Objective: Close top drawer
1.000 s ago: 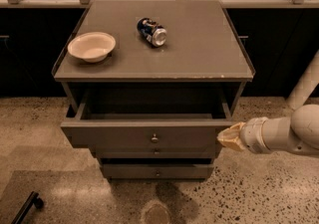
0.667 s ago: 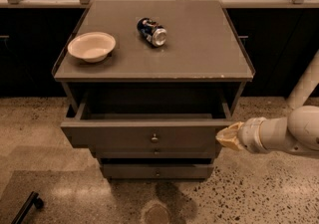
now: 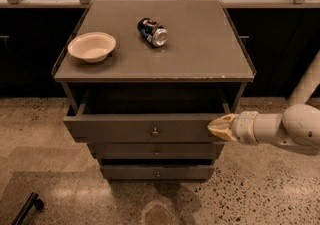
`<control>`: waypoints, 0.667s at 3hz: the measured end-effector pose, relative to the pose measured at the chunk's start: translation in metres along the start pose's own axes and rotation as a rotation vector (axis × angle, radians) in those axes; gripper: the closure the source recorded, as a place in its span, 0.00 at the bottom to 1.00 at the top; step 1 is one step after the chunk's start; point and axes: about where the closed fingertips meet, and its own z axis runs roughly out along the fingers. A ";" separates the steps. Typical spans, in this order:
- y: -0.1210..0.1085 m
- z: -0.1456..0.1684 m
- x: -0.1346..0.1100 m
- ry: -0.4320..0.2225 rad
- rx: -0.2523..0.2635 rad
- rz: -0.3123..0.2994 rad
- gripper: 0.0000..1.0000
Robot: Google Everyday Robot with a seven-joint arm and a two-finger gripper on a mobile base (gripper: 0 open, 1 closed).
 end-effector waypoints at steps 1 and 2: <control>-0.016 0.026 -0.010 -0.096 -0.027 0.027 1.00; -0.028 0.050 -0.016 -0.125 -0.040 0.031 1.00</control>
Offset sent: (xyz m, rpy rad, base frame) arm 0.0819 0.0376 -0.0198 0.1571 -0.0345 0.0411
